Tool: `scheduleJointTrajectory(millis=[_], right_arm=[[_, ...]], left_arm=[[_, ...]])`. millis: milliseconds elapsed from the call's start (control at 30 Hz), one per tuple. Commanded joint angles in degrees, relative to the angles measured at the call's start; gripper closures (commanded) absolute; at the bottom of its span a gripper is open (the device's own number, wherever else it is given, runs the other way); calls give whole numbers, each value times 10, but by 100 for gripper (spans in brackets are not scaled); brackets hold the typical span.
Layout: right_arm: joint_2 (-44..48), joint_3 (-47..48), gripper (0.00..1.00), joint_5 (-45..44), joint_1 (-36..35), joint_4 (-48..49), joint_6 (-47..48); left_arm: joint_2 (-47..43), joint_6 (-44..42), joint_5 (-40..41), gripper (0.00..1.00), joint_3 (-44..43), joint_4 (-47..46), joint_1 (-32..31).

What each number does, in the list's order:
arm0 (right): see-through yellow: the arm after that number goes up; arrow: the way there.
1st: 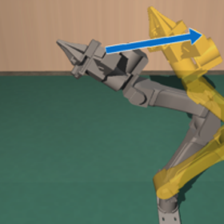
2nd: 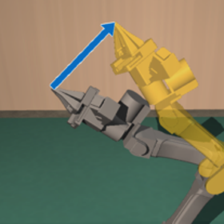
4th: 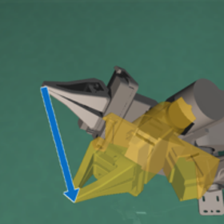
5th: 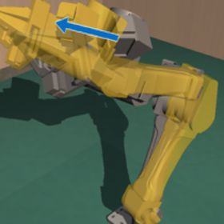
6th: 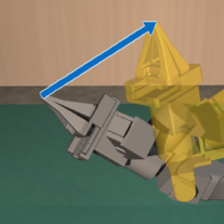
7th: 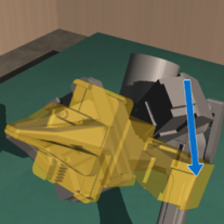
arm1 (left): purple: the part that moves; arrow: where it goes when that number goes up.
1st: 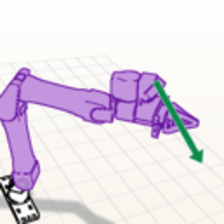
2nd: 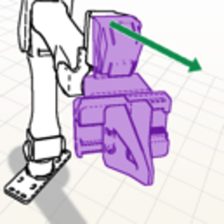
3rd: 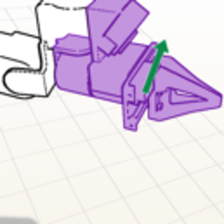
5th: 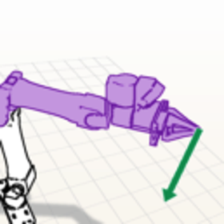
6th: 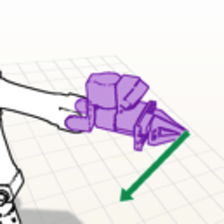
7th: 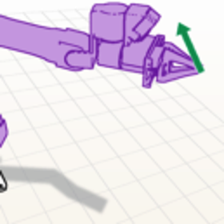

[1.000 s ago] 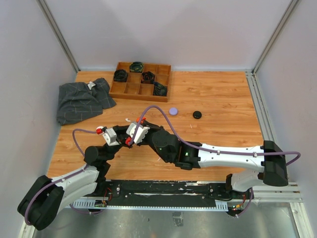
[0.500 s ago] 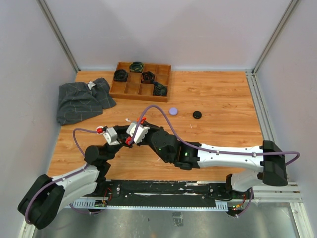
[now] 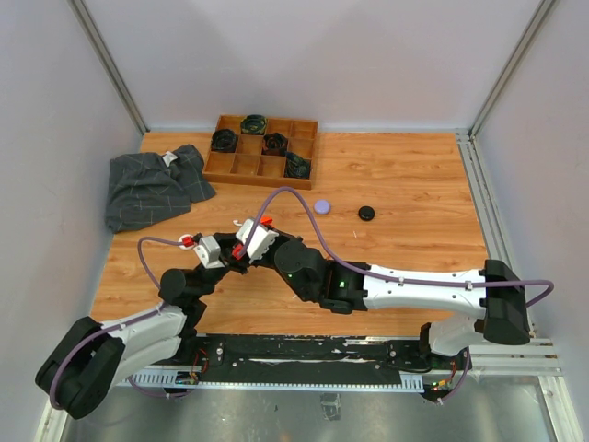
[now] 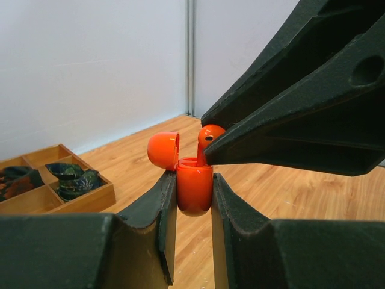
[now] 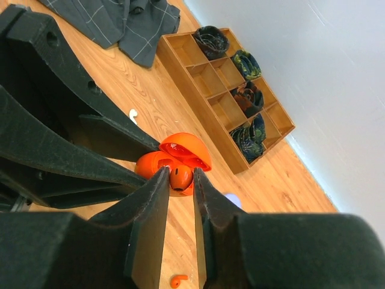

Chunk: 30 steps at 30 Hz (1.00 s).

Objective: Insert the wireless bluetooth earbuds into the charging case
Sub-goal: Place the earbud in the charging case.

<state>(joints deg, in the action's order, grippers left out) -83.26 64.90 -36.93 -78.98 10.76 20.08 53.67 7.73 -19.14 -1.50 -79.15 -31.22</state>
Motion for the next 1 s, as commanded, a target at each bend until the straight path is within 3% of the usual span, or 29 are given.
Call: scheduleJointTrajectory(millis=[0, 333, 567, 800, 967], right_arm=[[10, 14, 74, 27, -8, -30, -42], [61, 15, 66, 106, 0, -44, -45], [119, 12, 60, 278, 60, -111, -55], [178, -28, 60, 476, 172, -149, -55], [191, -42, 61, 546, 218, -178, -52]], left_arm=[[11, -12, 11, 100, 0, -67, 3], [49, -5, 11, 100, 15, -100, 4], [66, -1, -16, 100, 16, -107, 4], [74, 7, -104, 100, 2, -105, 4], [81, 16, -122, 100, -3, -120, 4]])
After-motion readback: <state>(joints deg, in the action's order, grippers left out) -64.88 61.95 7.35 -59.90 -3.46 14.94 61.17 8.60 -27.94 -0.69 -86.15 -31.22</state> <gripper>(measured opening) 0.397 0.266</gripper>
